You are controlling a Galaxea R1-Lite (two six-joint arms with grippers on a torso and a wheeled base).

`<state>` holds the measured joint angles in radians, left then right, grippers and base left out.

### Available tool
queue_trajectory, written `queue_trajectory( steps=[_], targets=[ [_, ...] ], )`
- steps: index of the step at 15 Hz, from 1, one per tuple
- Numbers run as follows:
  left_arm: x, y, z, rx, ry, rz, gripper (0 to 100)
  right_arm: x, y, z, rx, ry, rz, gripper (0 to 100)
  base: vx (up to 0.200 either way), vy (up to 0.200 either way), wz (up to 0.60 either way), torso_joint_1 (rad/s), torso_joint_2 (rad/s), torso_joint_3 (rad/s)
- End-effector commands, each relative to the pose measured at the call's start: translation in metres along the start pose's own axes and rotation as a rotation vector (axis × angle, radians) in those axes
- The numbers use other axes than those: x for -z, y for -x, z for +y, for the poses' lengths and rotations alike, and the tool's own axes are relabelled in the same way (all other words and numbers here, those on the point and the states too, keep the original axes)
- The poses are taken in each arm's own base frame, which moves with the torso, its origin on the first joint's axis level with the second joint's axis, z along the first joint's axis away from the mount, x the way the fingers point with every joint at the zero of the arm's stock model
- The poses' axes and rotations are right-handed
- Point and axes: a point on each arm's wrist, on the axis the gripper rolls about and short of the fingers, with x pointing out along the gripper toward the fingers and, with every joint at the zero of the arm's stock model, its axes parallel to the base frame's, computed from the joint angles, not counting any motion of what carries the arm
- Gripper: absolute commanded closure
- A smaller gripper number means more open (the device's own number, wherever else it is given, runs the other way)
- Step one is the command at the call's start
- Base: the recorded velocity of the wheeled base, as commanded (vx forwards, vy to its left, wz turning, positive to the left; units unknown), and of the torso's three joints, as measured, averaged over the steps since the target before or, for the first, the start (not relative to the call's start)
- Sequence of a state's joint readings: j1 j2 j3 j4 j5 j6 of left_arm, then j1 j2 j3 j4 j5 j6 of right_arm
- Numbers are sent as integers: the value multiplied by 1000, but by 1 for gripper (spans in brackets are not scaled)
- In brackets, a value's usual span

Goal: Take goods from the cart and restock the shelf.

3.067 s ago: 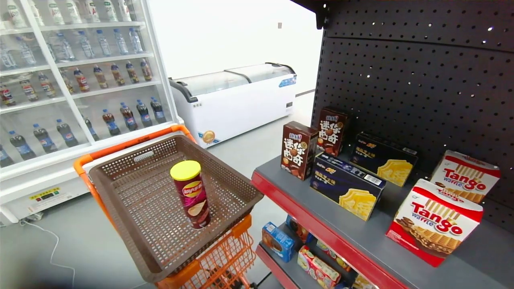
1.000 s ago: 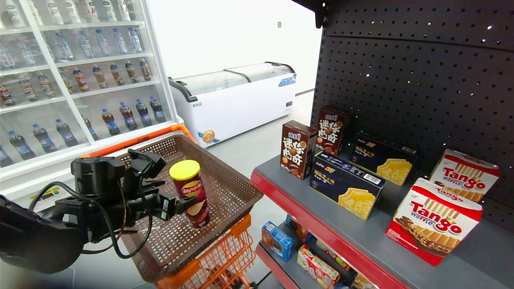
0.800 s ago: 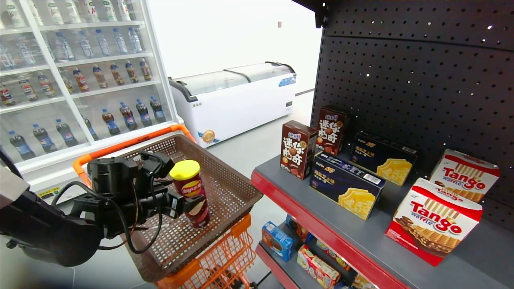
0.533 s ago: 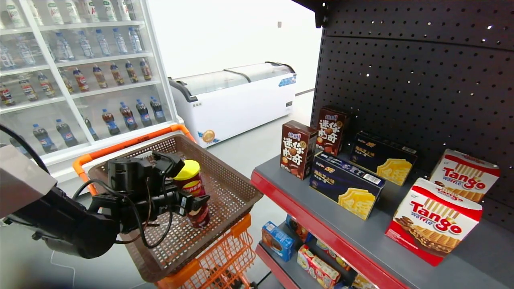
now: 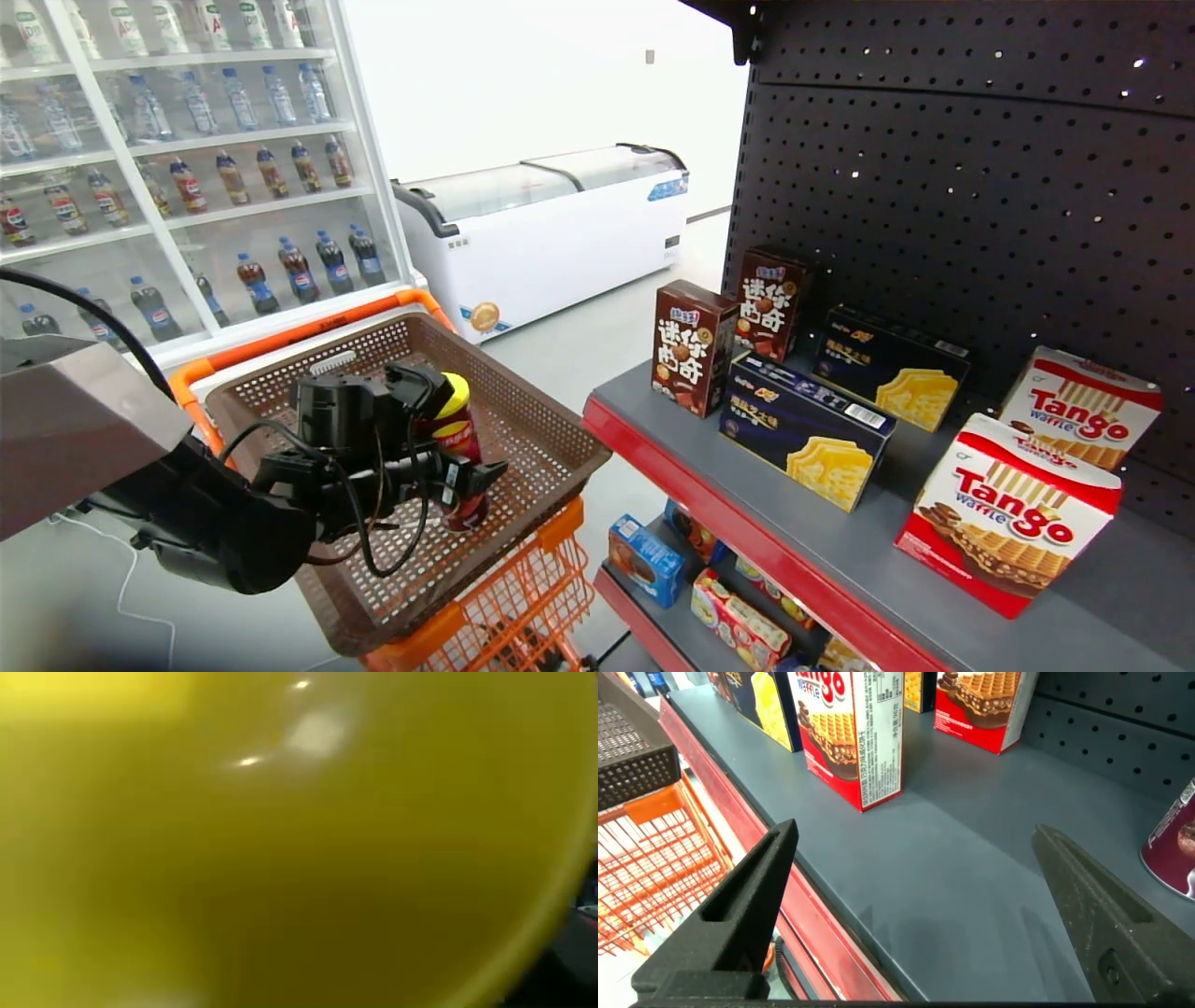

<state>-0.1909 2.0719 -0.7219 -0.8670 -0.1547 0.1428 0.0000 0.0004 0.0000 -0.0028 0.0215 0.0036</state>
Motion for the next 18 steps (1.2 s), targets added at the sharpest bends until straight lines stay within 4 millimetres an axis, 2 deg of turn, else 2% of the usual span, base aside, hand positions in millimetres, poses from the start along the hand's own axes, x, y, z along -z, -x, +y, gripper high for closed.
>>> queue_trajectory(
  steps=[1, 5, 7, 10, 12, 13, 14, 16, 17, 18],
  targets=[
    [0, -3, -4, 10, 4, -3, 100, 0, 0, 0, -2, 1, -1, 0, 0, 0, 0, 0, 0, 0],
    [-6, -5, -4, 4, -5, -24, 100, 0, 0, 0, 0, 1, -1, 0, 0, 0, 0, 0, 0, 0],
    [-18, 4, -3, -23, -5, -65, 100, 0, 0, 0, 0, 1, -1, 0, 0, 0, 0, 0, 0, 0],
    [-48, 30, -3, -142, -10, -156, 100, 0, 0, 0, 2, 1, -1, 0, 0, 0, 0, 0, 0, 0],
    [-61, 49, -1, -165, -26, -200, 100, 0, 0, 0, -2, 1, -1, 0, 0, 0, 0, 0, 0, 0],
    [-61, 49, -1, -165, -26, -200, 100, 0, 0, 0, -2, 1, -1, 0, 0, 0, 0, 0, 0, 0],
    [-78, 71, 0, -180, -24, -254, 100, 0, 0, 0, 0, -1, -1, 0, 0, 0, 0, 0, 0, 0],
    [-78, 86, 1, -226, 9, -244, 100, 0, 0, 0, -2, 1, -1, 0, 0, 0, 0, 0, 0, 0],
    [-84, 100, 0, -226, 51, -248, 100, 0, 0, 0, -2, -1, -1, 0, 0, 0, 0, 0, 0, 0],
    [-94, 124, -3, -168, 102, -249, 100, 0, 0, 0, 0, 1, -1, 0, 0, 0, 0, 0, 0, 0]
  ],
)
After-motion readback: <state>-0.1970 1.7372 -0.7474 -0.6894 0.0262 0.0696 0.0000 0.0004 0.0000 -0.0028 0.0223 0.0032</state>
